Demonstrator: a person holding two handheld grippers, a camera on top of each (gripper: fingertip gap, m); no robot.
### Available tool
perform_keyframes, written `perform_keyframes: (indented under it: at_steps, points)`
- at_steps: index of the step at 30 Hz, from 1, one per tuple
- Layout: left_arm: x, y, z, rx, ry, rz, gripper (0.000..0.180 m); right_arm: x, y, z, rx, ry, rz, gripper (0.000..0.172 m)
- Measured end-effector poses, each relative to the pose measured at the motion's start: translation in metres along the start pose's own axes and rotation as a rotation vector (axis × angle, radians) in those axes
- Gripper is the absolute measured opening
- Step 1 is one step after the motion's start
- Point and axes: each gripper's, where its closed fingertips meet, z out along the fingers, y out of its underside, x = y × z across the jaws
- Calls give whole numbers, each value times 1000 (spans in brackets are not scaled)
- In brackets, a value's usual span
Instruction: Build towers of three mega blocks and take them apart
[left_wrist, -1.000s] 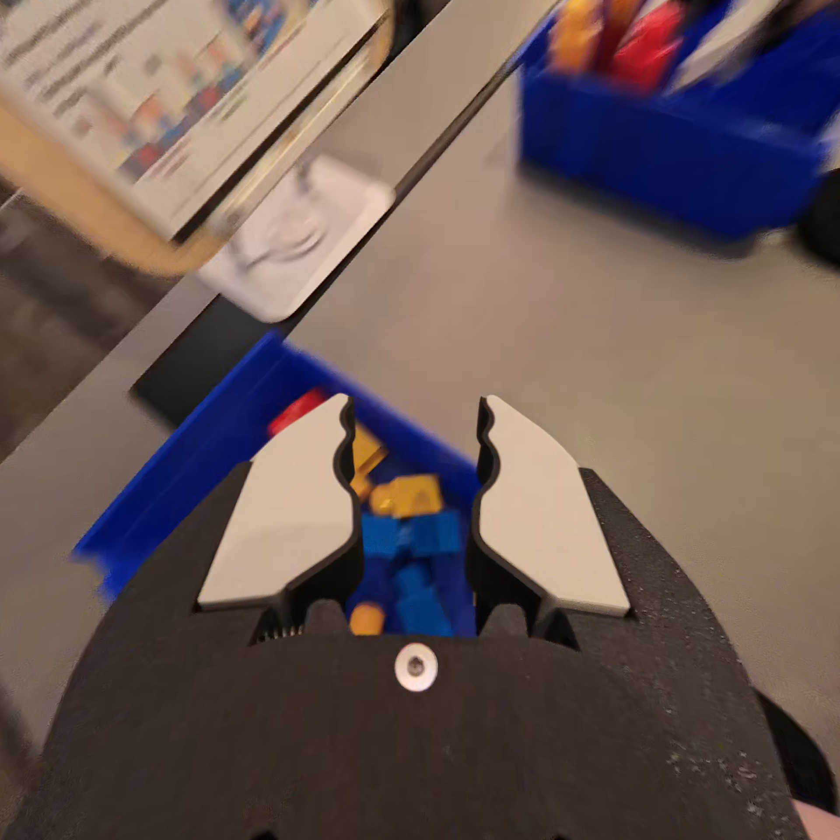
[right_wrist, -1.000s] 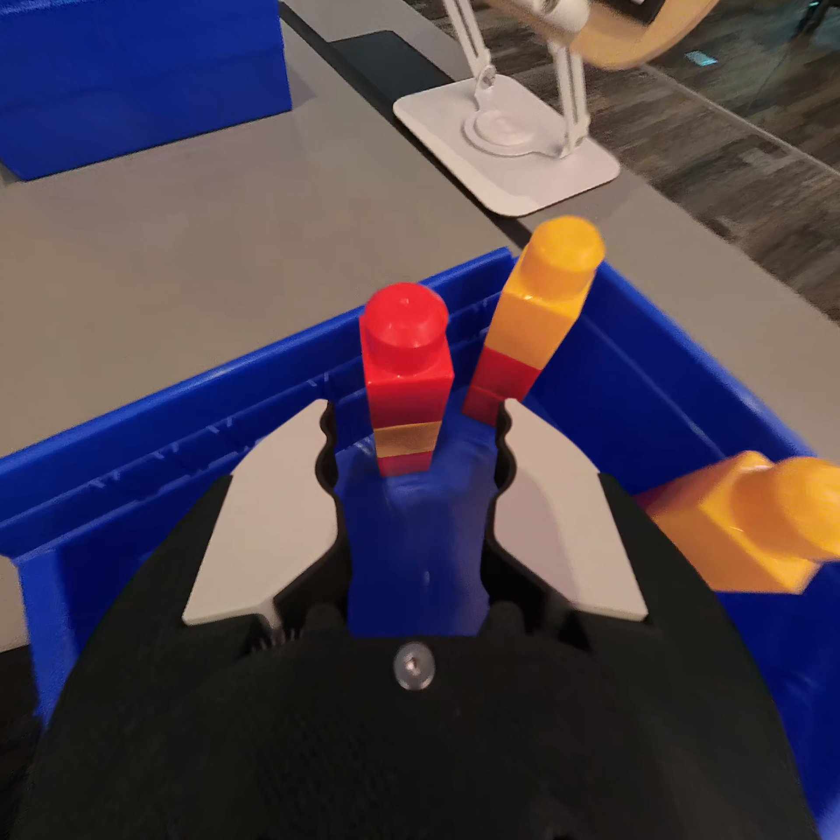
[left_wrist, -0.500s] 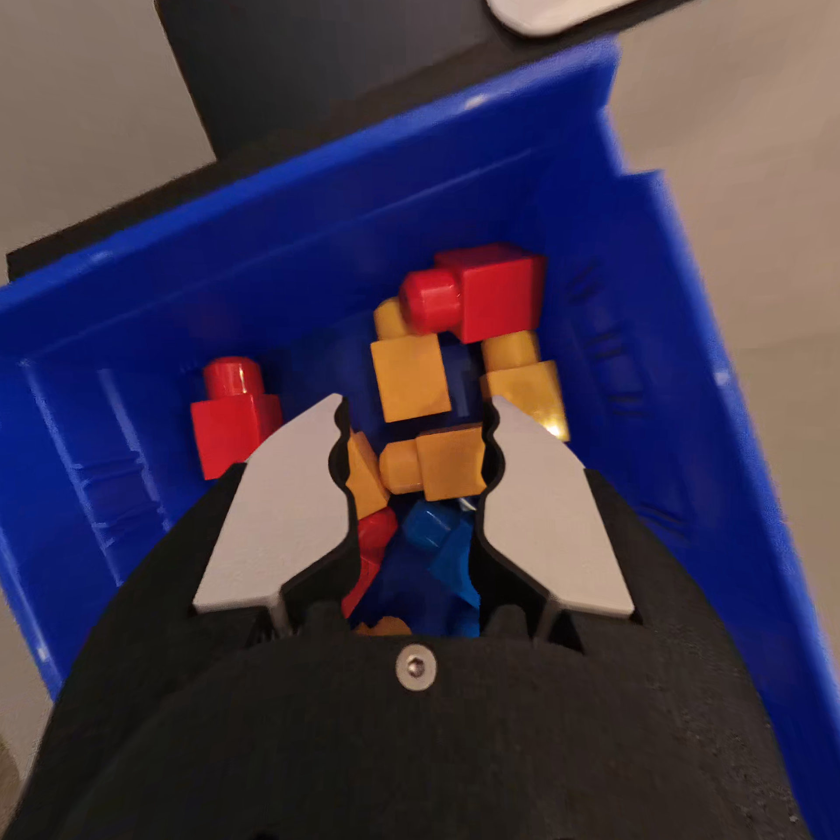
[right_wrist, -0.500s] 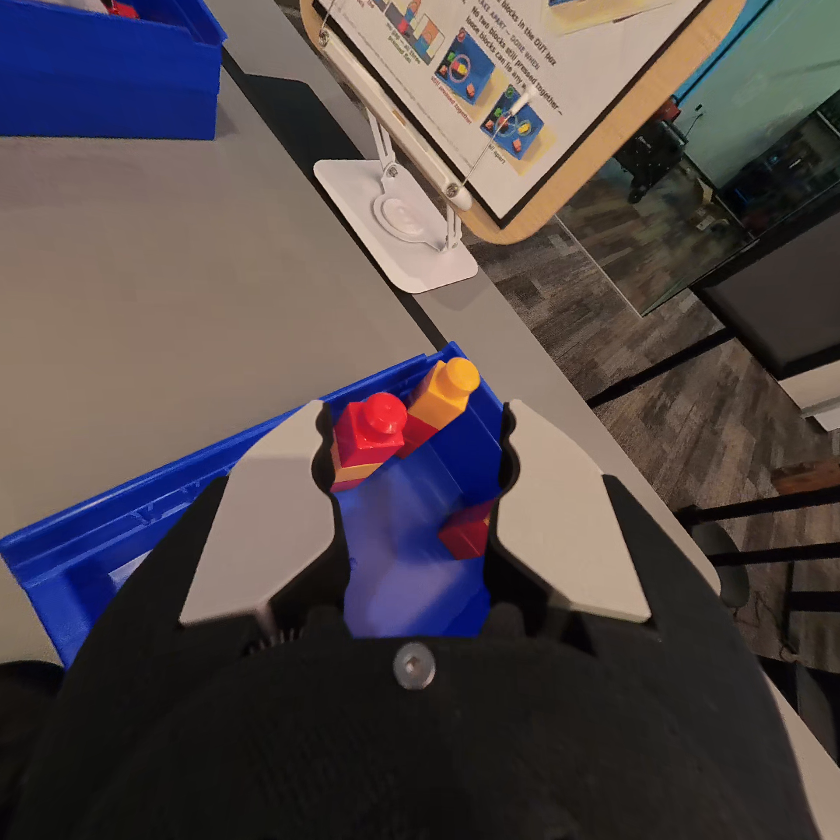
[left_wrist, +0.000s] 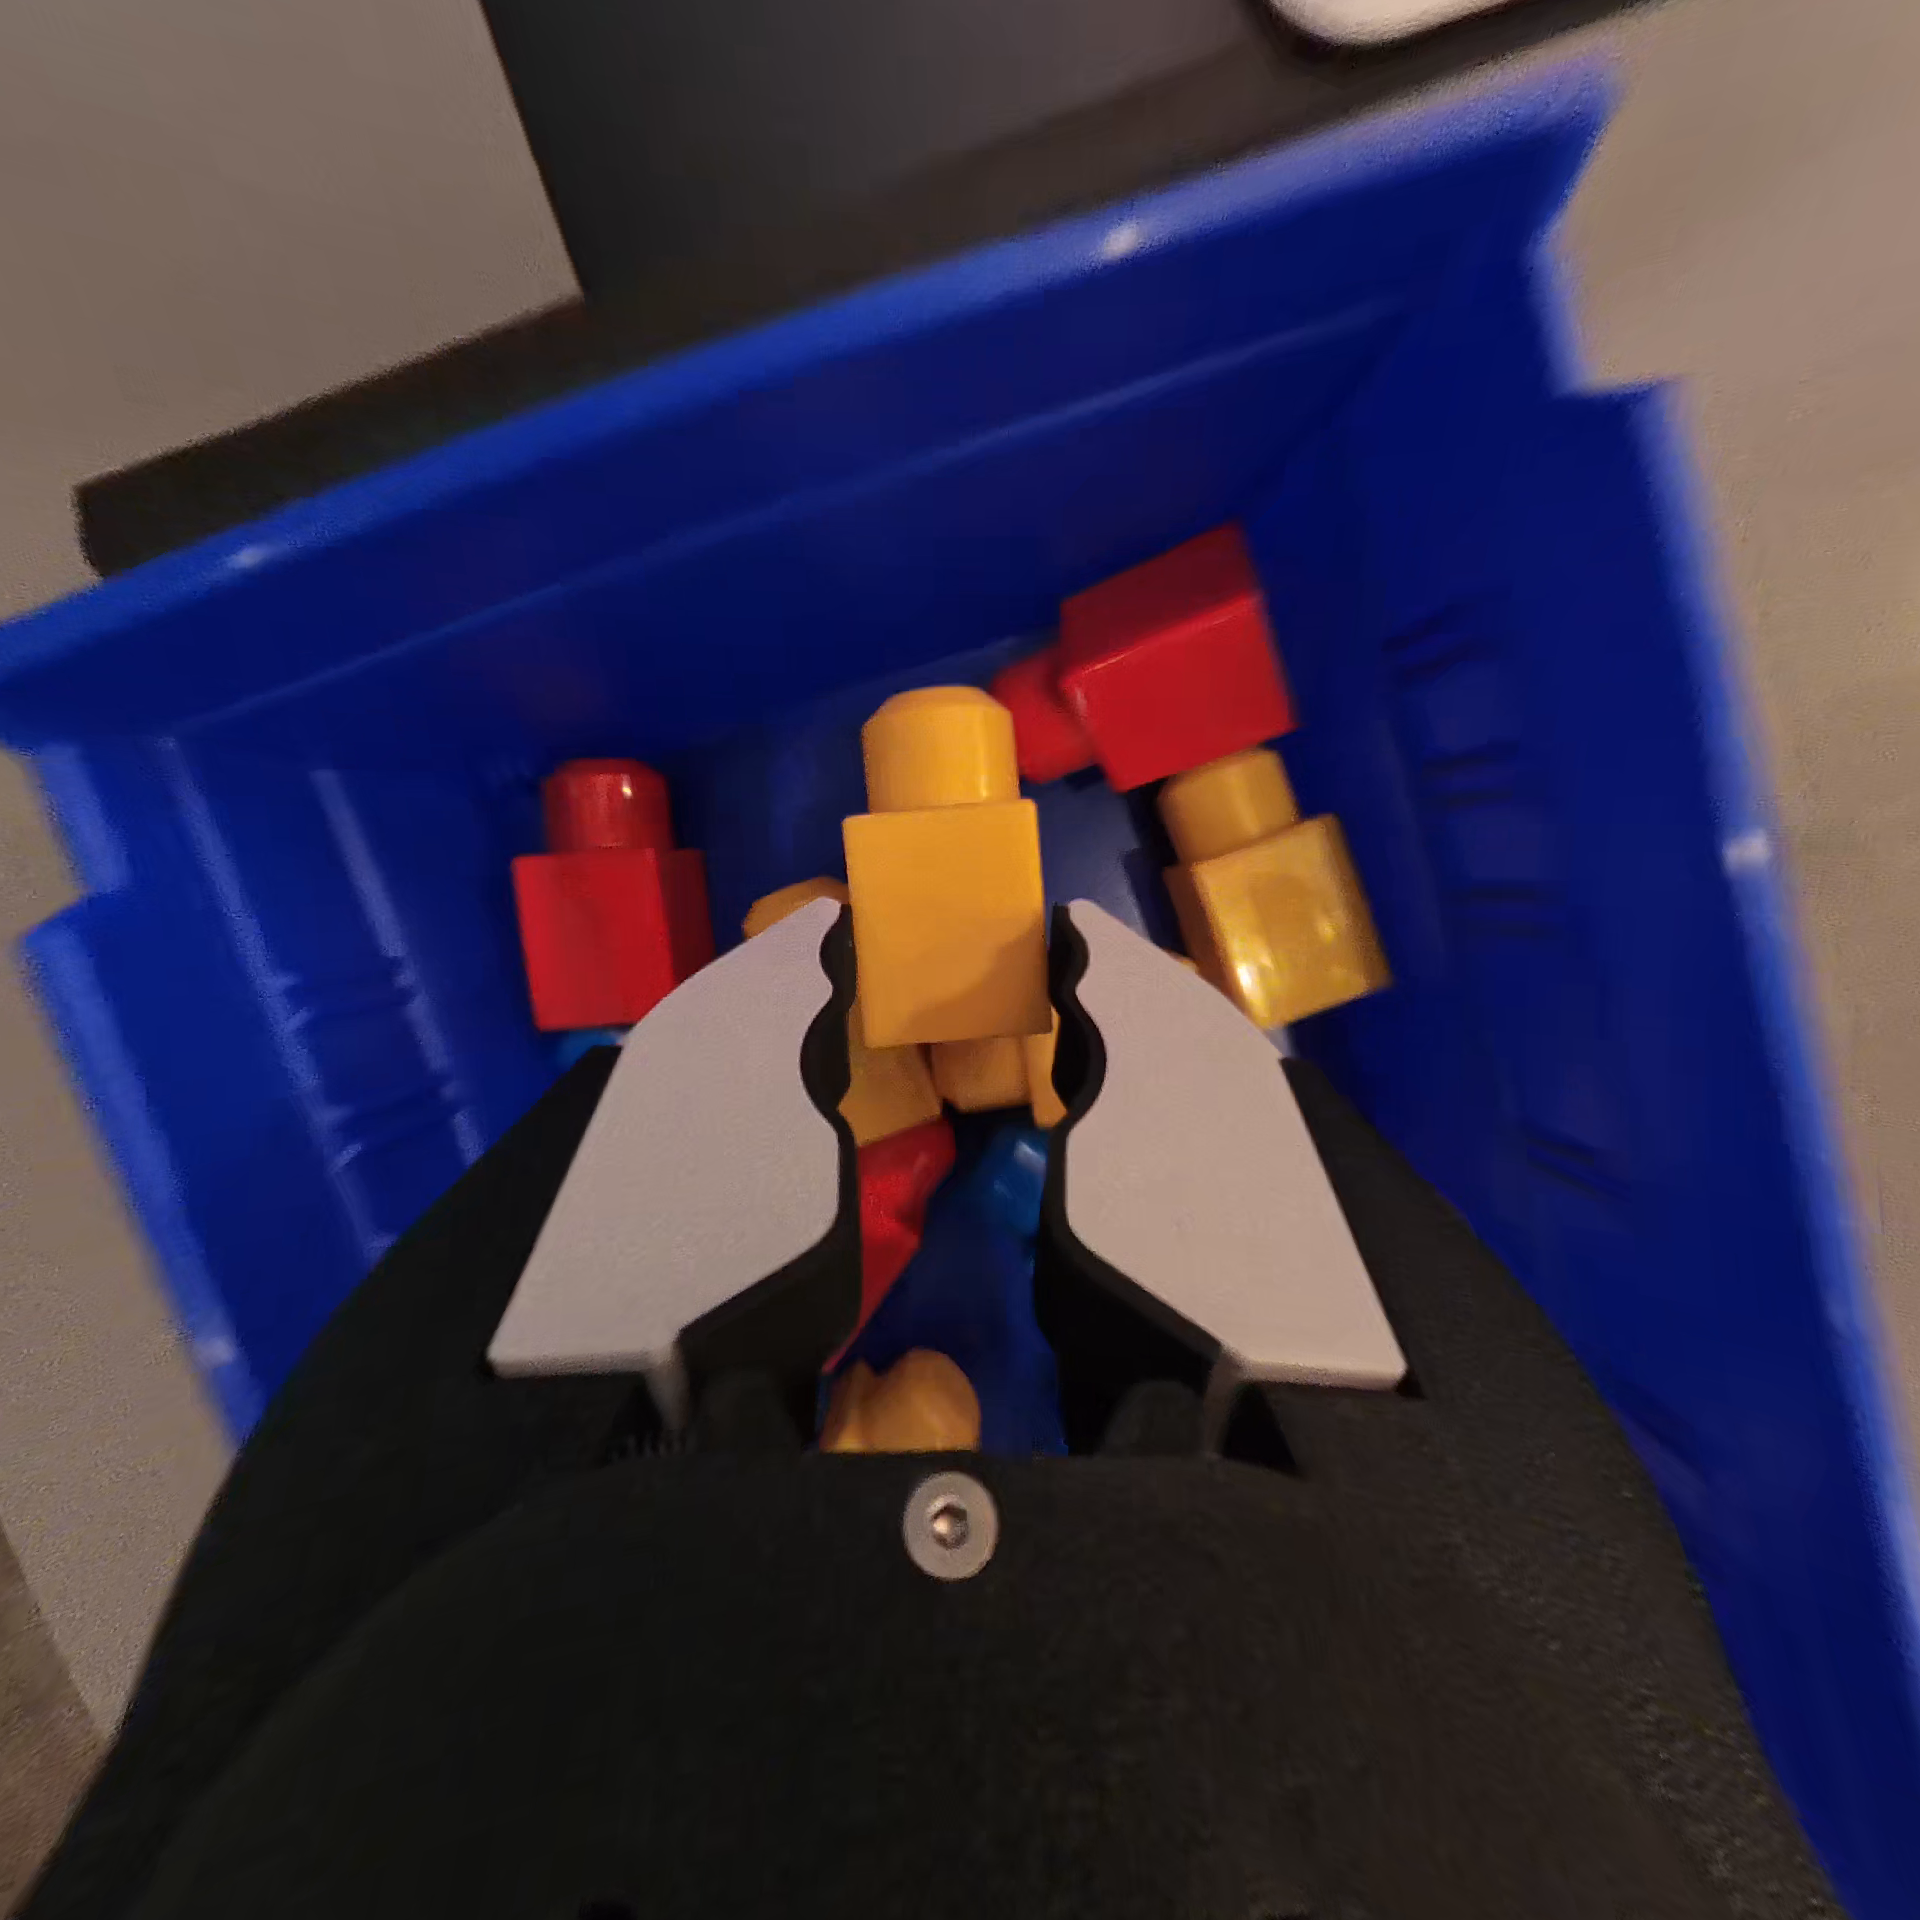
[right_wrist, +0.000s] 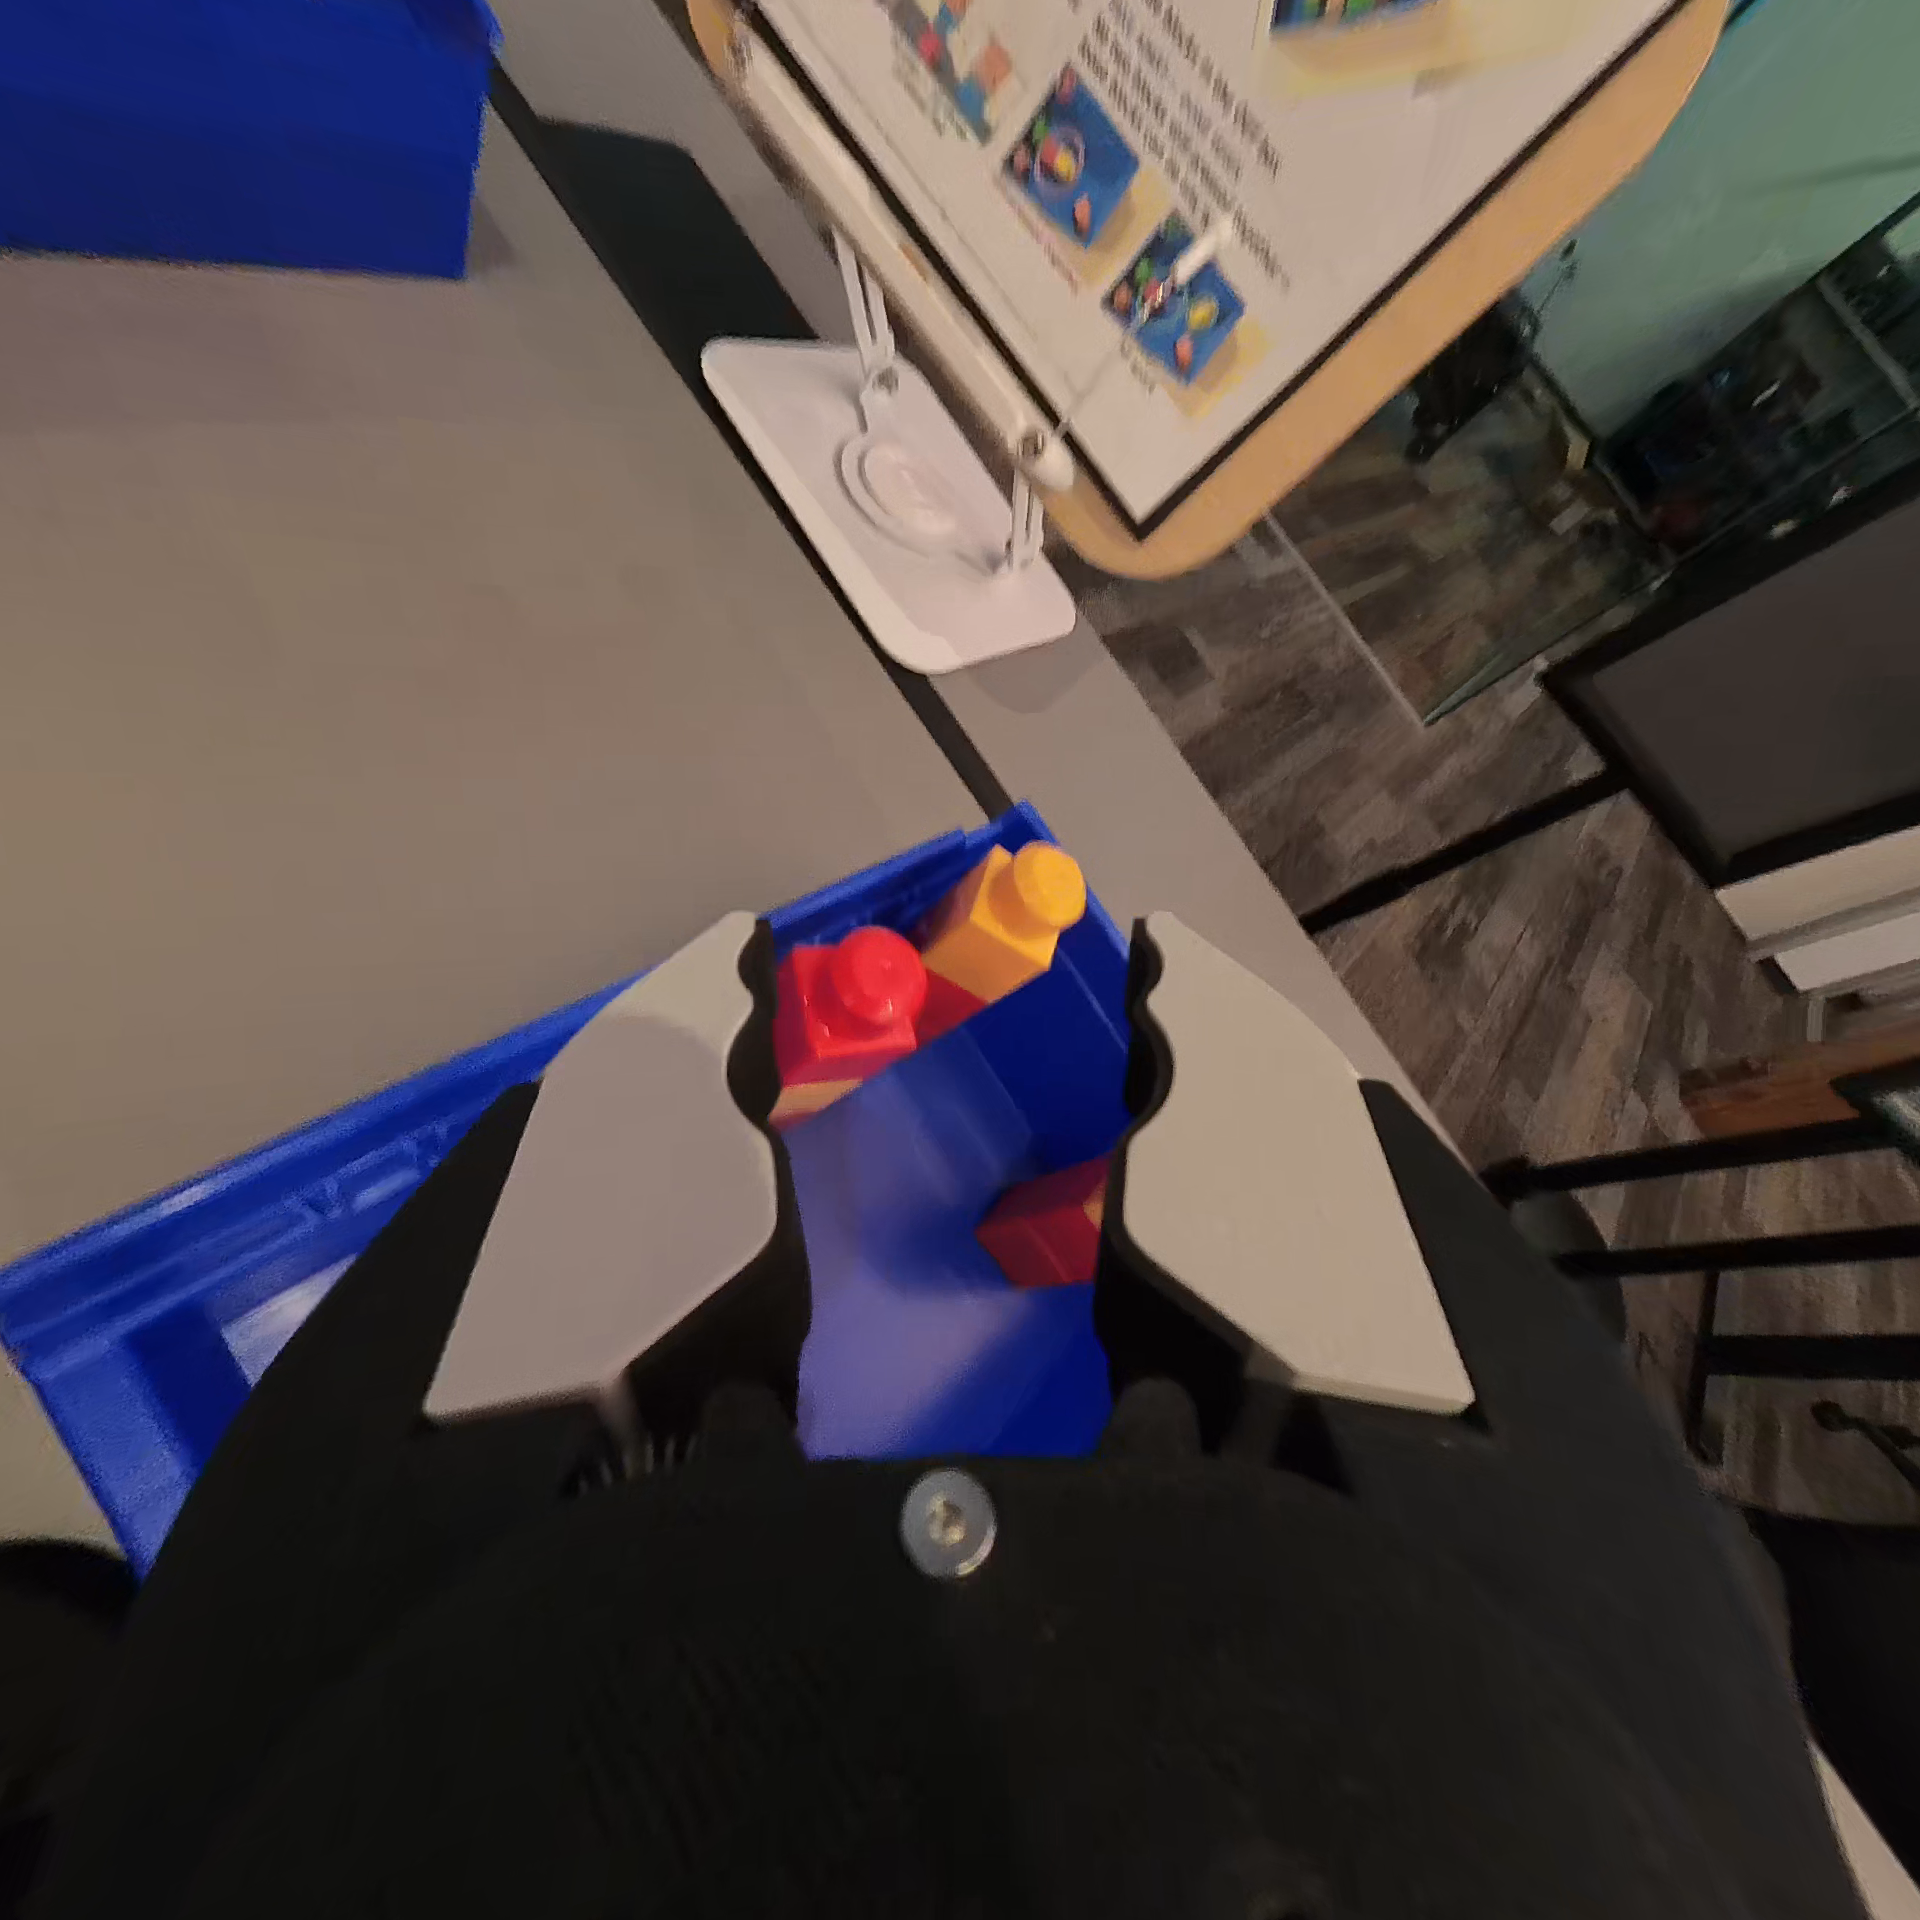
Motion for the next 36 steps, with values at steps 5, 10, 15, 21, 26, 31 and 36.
perform_keyframes:
  at_steps: [5, 10, 15, 21, 26, 31, 36]
  points:
    - [83, -38, -109, 355, 458, 128, 35, -43, -101, 1, 383, -133, 52, 64]
    - [211, -33, -206, 661, 870, 564, 35, -131, -194, -2, 752, -543, 290, 63]
    - [265, -11, -220, 616, 987, 675, 35, -162, -207, 8, 797, -767, 496, 58]
    - [272, -1, -207, 556, 973, 744, 47, -189, -187, 33, 582, -872, 462, 30]
    - [142, -47, -126, 498, 326, 491, 51, -189, -112, 106, 139, -538, 212, 30]
    - [55, -45, -37, 336, 188, 268, 48, -222, -50, 153, -158, -536, 125, 30]
    - [30, -28, -9, 268, 140, 340, 48, -233, -36, 164, -211, -550, 125, 30]
